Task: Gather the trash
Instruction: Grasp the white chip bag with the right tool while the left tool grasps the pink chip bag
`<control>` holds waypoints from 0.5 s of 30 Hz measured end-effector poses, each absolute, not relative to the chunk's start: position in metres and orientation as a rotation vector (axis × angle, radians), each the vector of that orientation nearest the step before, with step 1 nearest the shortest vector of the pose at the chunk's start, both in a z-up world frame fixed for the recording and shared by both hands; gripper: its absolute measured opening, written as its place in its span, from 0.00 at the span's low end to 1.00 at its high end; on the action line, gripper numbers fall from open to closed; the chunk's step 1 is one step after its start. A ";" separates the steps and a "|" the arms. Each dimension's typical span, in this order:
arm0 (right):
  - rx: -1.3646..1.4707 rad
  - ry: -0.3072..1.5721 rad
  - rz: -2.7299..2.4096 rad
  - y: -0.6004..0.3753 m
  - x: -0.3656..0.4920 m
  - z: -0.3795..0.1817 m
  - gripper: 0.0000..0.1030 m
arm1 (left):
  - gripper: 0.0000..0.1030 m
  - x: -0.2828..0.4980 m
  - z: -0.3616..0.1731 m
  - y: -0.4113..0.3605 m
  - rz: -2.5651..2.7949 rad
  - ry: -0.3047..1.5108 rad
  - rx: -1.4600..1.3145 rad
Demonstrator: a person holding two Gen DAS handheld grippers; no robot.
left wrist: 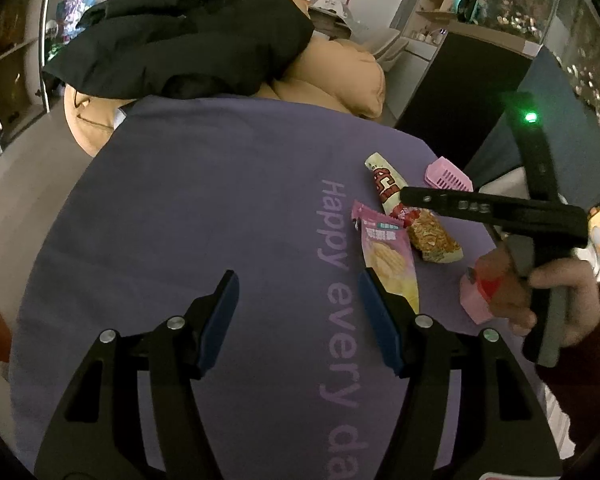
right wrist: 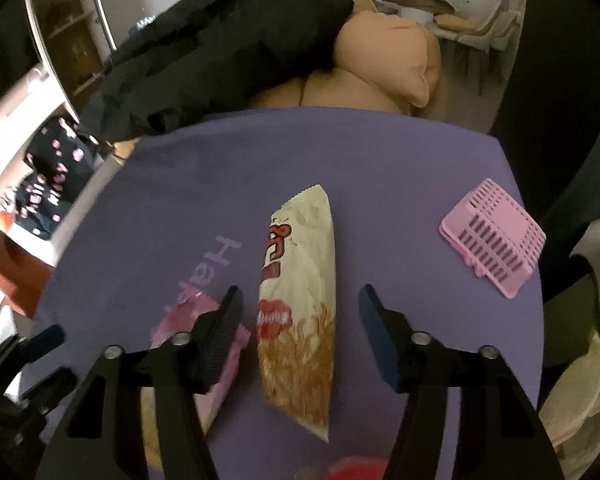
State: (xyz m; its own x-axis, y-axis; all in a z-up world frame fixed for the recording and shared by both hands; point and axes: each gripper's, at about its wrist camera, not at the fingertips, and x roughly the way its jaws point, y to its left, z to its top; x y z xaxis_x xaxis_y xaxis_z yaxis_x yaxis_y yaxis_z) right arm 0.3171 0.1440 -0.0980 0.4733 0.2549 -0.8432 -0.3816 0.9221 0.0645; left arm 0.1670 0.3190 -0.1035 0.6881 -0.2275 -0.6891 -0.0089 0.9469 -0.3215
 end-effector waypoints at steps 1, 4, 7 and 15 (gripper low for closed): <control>-0.134 1.017 0.398 0.145 0.319 -0.101 0.50 | 0.57 0.167 -0.104 0.320 -0.128 0.806 -0.318; -0.115 1.045 0.410 0.141 0.322 -0.107 0.42 | 0.57 0.167 -0.106 0.321 -0.134 0.806 -0.328; -0.061 1.052 0.464 0.133 0.322 -0.106 0.32 | 0.57 0.167 -0.106 0.321 -0.134 0.805 -0.334; 0.000 0.905 0.460 0.097 0.302 -0.059 0.29 | 0.57 0.170 -0.106 0.305 -0.191 0.822 -0.350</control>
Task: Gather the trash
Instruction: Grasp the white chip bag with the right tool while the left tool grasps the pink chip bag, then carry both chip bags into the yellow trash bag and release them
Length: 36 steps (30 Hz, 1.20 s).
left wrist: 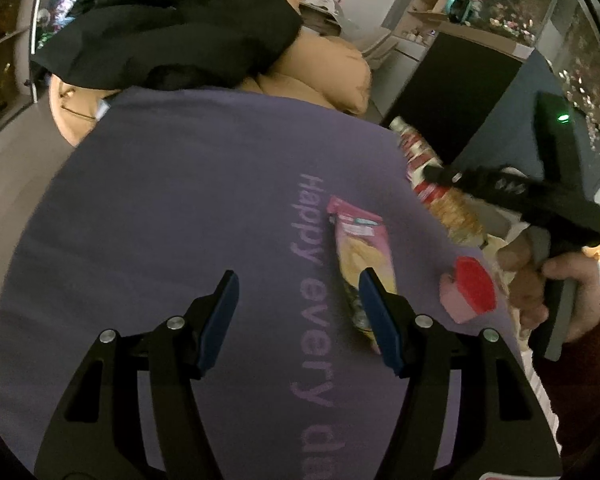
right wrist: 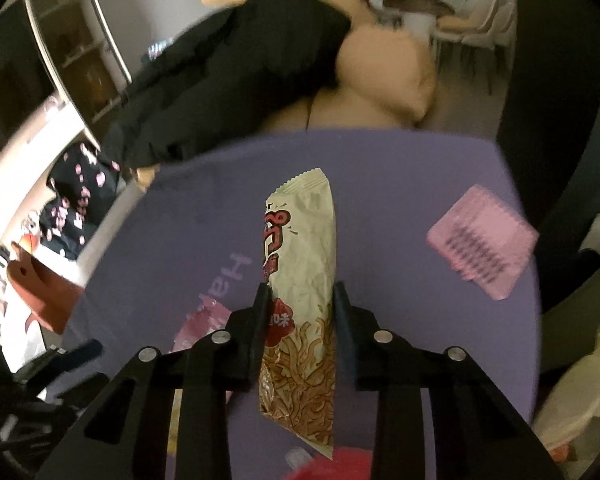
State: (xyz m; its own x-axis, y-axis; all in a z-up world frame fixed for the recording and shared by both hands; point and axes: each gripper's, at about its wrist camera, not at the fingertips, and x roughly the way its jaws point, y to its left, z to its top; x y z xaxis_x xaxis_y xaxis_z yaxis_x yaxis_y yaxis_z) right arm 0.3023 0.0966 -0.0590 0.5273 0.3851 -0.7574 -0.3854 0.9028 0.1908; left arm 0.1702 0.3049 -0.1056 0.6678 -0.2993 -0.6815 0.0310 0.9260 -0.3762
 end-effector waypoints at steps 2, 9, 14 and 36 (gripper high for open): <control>0.002 0.857 0.441 0.082 0.292 -0.045 0.29 | 0.57 0.172 -0.107 0.297 -0.207 0.836 -0.346; 0.039 0.759 0.356 0.029 0.264 -0.027 0.29 | 0.57 0.183 -0.117 0.262 -0.243 0.889 -0.333; 0.089 0.732 0.309 -0.005 0.239 -0.035 0.29 | 0.52 0.189 -0.128 0.251 -0.233 0.930 -0.353; 0.124 0.548 0.340 -0.077 0.173 0.007 0.29 | 0.07 0.186 -0.042 0.196 -0.175 0.761 -0.205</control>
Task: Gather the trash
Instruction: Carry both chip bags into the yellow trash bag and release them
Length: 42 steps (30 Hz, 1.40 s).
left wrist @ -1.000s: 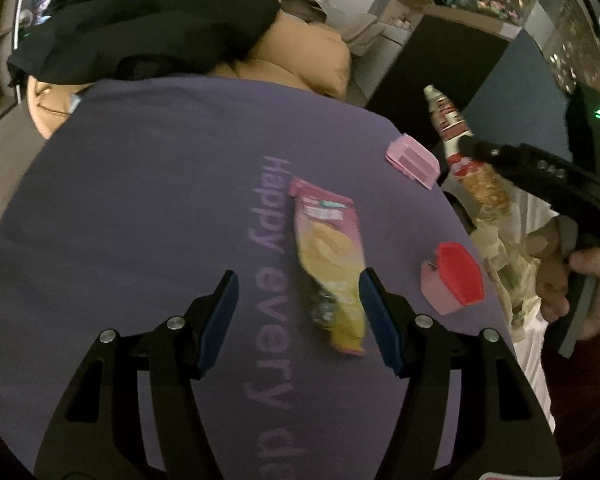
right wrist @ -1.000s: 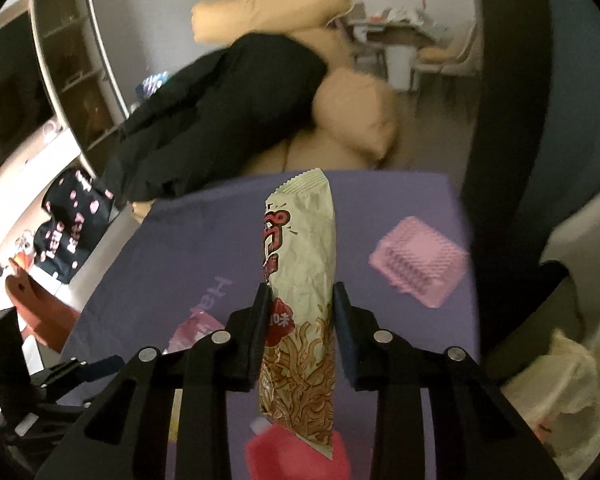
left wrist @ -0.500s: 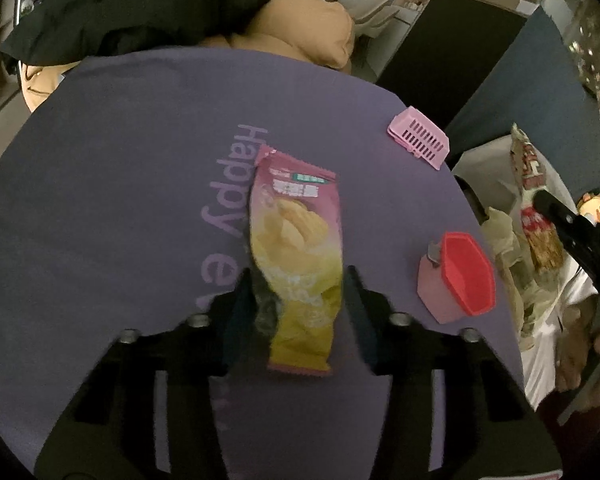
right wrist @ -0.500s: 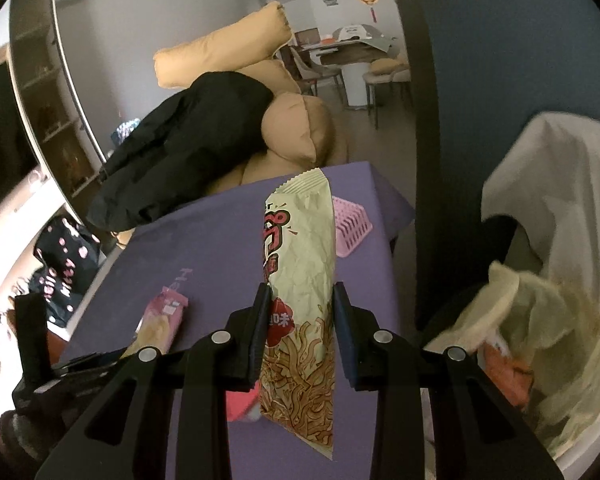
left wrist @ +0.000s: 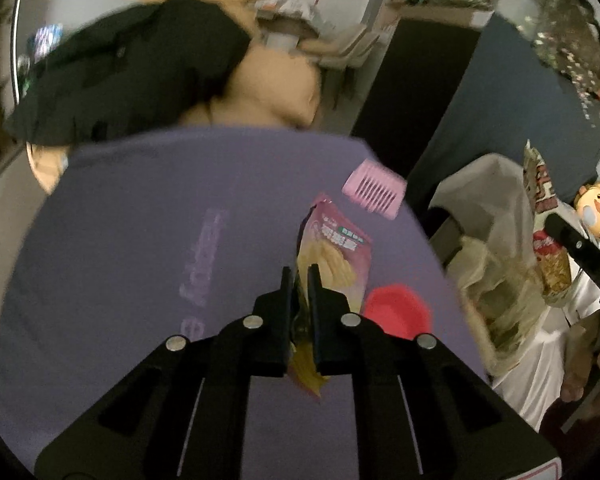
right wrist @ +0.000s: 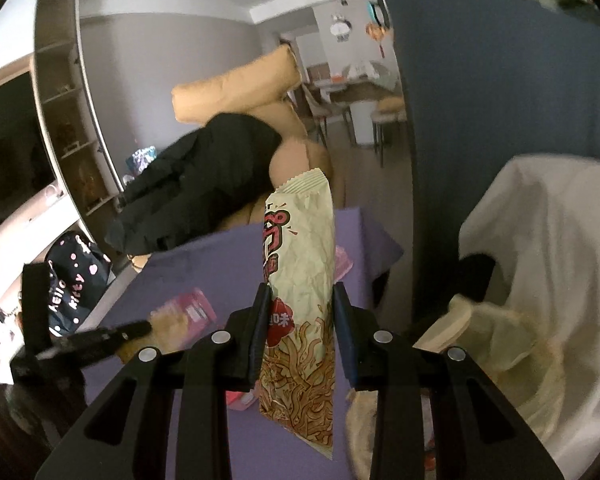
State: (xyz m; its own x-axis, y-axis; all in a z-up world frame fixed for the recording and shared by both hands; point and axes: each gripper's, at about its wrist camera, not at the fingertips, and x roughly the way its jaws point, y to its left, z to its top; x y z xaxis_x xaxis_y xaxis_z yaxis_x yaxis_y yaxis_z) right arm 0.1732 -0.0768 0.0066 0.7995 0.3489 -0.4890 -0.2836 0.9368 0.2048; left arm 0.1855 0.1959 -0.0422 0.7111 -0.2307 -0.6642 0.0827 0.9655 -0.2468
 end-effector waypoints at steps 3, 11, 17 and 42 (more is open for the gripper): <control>0.091 0.498 0.334 -0.089 0.162 0.023 0.29 | 0.07 0.179 -0.010 0.181 -0.191 0.694 -0.164; 0.095 0.446 0.276 -0.136 0.145 0.038 0.29 | 0.07 0.167 0.051 0.127 -0.259 0.562 -0.092; 0.122 0.426 0.222 -0.172 0.131 0.040 0.29 | 0.07 0.162 0.063 0.081 -0.334 0.542 -0.035; 0.208 0.458 0.077 -0.248 0.114 0.006 0.29 | 0.07 0.235 -0.086 -0.077 -0.608 0.985 0.107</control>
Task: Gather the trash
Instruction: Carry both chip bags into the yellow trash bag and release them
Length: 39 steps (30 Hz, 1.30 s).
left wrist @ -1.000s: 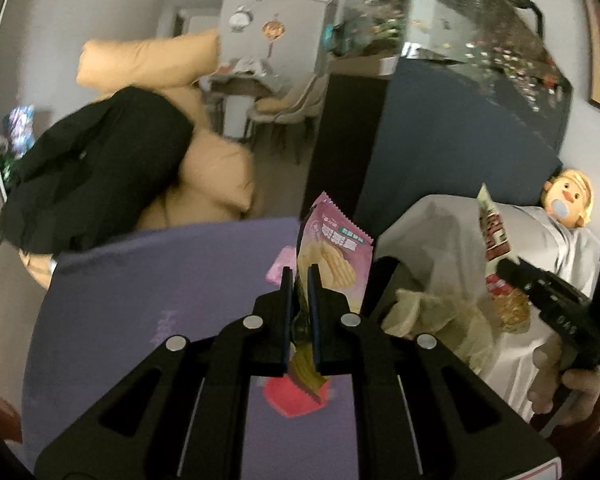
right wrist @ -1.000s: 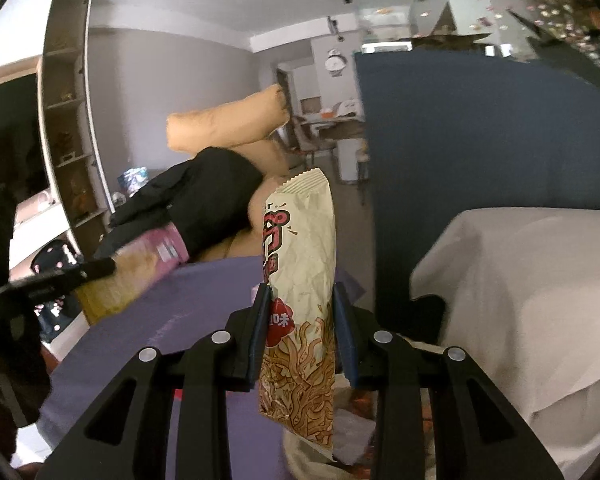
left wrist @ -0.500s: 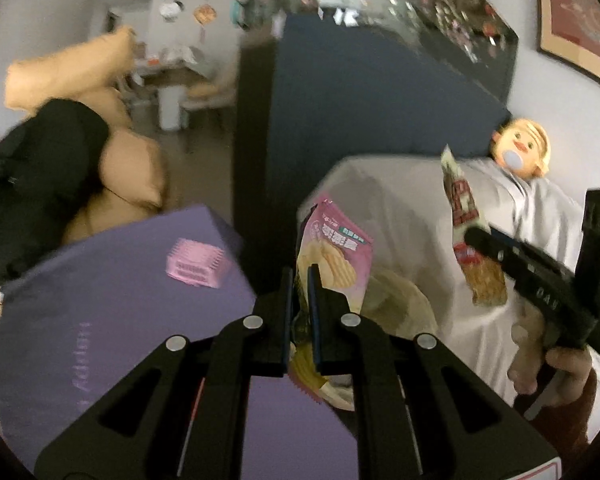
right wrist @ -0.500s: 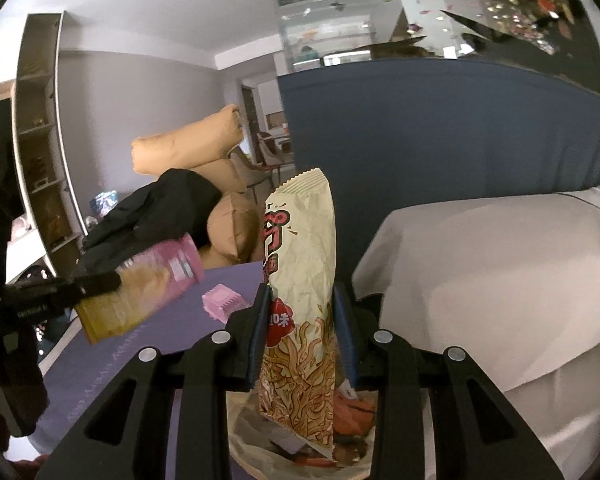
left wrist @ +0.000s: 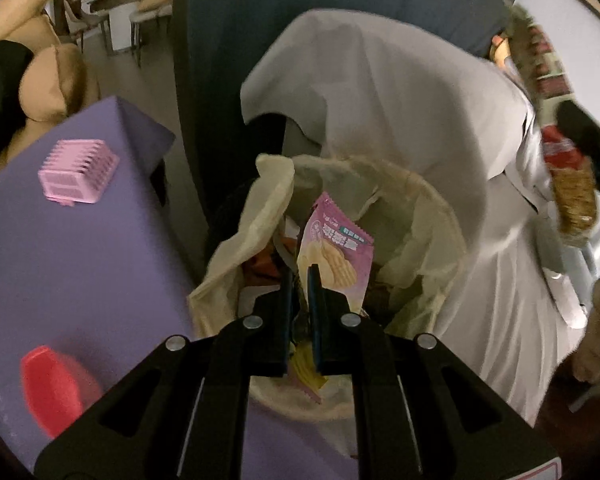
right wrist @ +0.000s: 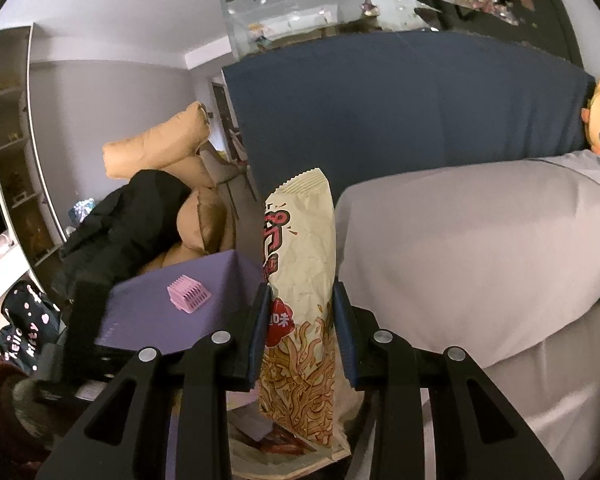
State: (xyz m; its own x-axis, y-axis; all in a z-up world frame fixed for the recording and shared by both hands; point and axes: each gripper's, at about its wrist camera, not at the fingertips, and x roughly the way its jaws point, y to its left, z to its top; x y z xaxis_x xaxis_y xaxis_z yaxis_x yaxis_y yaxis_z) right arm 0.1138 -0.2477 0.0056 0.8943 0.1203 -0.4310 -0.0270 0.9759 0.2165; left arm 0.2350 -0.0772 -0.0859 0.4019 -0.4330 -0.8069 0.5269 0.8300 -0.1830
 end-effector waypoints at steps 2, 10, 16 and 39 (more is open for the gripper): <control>0.212 0.465 0.076 -0.248 0.115 0.002 0.29 | 0.07 0.240 -0.096 -0.080 -0.614 0.996 0.102; 0.214 0.485 0.097 -0.241 0.127 -0.003 0.29 | 0.36 0.242 -0.105 -0.078 -0.613 1.012 0.045; 0.230 0.477 0.126 -0.232 0.129 -0.001 0.29 | 0.39 0.233 -0.079 -0.048 -0.577 0.945 -0.015; 0.281 0.862 -0.080 -0.184 0.204 -0.147 0.29 | 0.45 0.182 -0.062 0.079 -0.343 0.832 -0.134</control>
State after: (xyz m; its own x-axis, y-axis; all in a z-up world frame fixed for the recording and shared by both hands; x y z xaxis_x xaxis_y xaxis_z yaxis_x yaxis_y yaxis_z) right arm 0.2037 -0.1836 -0.1470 0.6508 0.0437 -0.7580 0.1825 0.9601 0.2121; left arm 0.1823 0.0787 -0.0623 0.6220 -0.3494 -0.7008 0.2457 0.9368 -0.2490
